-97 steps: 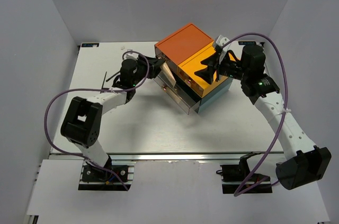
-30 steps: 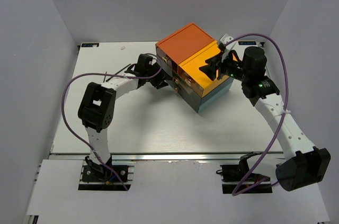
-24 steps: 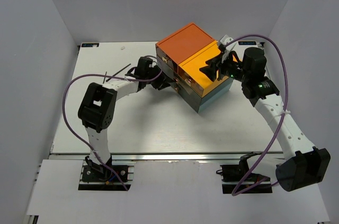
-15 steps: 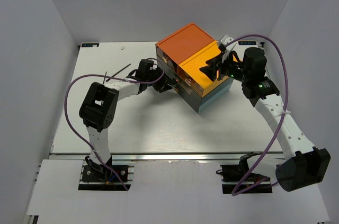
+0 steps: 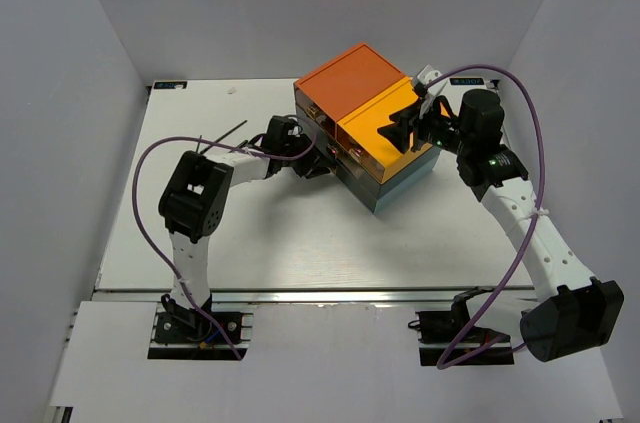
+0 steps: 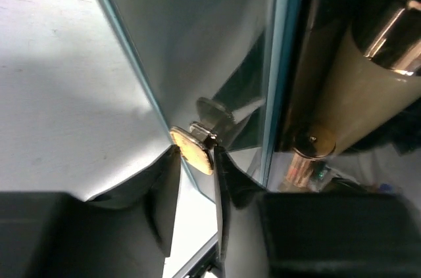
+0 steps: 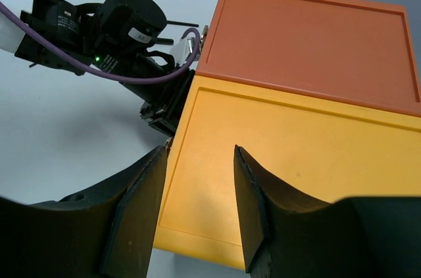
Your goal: Organize the makeup
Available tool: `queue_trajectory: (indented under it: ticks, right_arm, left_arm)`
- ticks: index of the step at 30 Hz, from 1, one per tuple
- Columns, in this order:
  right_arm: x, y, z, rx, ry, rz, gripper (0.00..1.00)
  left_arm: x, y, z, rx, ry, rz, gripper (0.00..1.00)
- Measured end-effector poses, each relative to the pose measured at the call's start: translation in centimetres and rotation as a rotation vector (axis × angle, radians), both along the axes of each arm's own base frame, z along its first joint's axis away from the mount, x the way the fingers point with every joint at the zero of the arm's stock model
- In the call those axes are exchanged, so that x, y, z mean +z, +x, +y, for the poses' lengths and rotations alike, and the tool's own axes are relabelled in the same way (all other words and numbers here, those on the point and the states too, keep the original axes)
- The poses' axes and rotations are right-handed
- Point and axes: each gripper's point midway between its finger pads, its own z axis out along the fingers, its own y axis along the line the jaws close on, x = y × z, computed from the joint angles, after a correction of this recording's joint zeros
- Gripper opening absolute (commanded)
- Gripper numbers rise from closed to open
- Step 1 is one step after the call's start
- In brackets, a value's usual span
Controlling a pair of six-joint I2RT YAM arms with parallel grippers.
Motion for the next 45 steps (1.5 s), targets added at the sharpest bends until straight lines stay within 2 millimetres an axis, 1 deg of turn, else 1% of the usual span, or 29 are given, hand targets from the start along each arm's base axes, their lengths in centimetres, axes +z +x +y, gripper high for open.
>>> queue_trajectory:
  ticks: [2, 8, 11, 17, 19, 20, 22, 23, 24, 27, 30, 32, 34, 36, 37, 38, 39, 41, 43, 44, 45]
  right_arm:
    - [0.0, 0.0, 0.0, 0.0, 0.0, 0.0, 0.51]
    - [0.0, 0.0, 0.0, -0.001, 0.0, -0.001, 0.51]
    - [0.0, 0.0, 0.0, -0.001, 0.0, -0.001, 0.51]
    - [0.0, 0.0, 0.0, 0.0, 0.0, 0.0, 0.51]
    - [0.0, -0.1, 0.0, 0.006, 0.001, 0.0, 0.54]
    - [0.0, -0.2, 0.1, 0.011, 0.002, 0.0, 0.57]
    - [0.0, -0.4, 0.3, 0.035, 0.001, -0.004, 0.65]
    - [0.0, -0.7, 0.5, 0.055, -0.004, -0.011, 0.69]
    - [0.0, -1.0, 0.7, 0.084, -0.007, -0.016, 0.74]
    - [-0.3, -2.6, 1.6, 0.203, -0.026, -0.041, 0.77]
    - [-0.4, -4.2, 2.2, 0.311, -0.036, -0.065, 0.77]
    - [-0.3, -4.9, 2.5, 0.361, -0.037, -0.079, 0.77]
    - [0.0, -5.2, 2.7, 0.389, -0.038, -0.092, 0.77]
    - [0.3, -5.4, 2.8, 0.409, -0.039, -0.107, 0.76]
    - [0.4, -5.5, 2.8, 0.415, -0.038, -0.109, 0.76]
    - [0.4, -5.5, 2.8, 0.418, -0.037, -0.11, 0.76]
    - [0.4, -5.6, 2.8, 0.421, -0.037, -0.11, 0.76]
    - [0.4, -5.6, 2.9, 0.424, -0.035, -0.109, 0.76]
    - [0.4, -5.7, 2.9, 0.425, -0.035, -0.109, 0.76]
    - [0.4, -5.7, 2.9, 0.424, -0.035, -0.108, 0.76]
    - [0.4, -5.7, 2.9, 0.424, -0.034, -0.107, 0.76]
  left_arm:
    - [0.2, 0.1, -0.1, 0.0, -0.006, -0.008, 0.26]
    - [0.5, -0.5, 0.3, 0.017, 0.023, -0.022, 0.23]
    - [0.5, -1.3, 1.3, 0.036, 0.052, -0.027, 0.22]
    - [0.5, -3.9, 4.3, 0.084, 0.13, -0.033, 0.22]
    - [0.3, -5.0, 5.4, 0.101, 0.156, -0.028, 0.26]
    - [0.2, -5.5, 5.7, 0.104, 0.165, -0.025, 0.32]
    - [0.0, -6.4, 6.3, 0.103, 0.183, -0.019, 0.5]
    - [-0.2, -6.8, 6.6, 0.102, 0.195, -0.007, 0.58]
    - [-0.4, -7.1, 6.8, 0.101, 0.206, -0.002, 0.7]
    - [-0.8, -7.5, 7.3, 0.105, 0.244, 0.011, 0.76]
    - [-0.3, -7.0, 7.8, 0.112, 0.287, 0.002, 0.77]
    - [1.2, -5.7, 7.9, 0.121, 0.316, -0.04, 0.75]
    - [3.1, -4.2, 8.4, 0.144, 0.352, -0.097, 0.65]
    - [5.3, -3.0, 9.4, 0.179, 0.378, -0.155, 0.49]
    - [6.3, -2.7, 10.1, 0.193, 0.386, -0.178, 0.32]
    - [7.0, -2.5, 11.0, 0.214, 0.39, -0.19, 0.24]
    - [7.5, -2.2, 12.3, 0.235, 0.403, -0.196, 0.21]
    - [7.5, -1.4, 15.4, 0.273, 0.446, -0.185, 0.21]
    - [6.5, -0.7, 18.4, 0.278, 0.519, -0.15, 0.23]
    - [5.9, 0.0, 19.8, 0.267, 0.559, -0.138, 0.28]
    - [5.2, 0.6, 21.0, 0.245, 0.604, -0.127, 0.29]
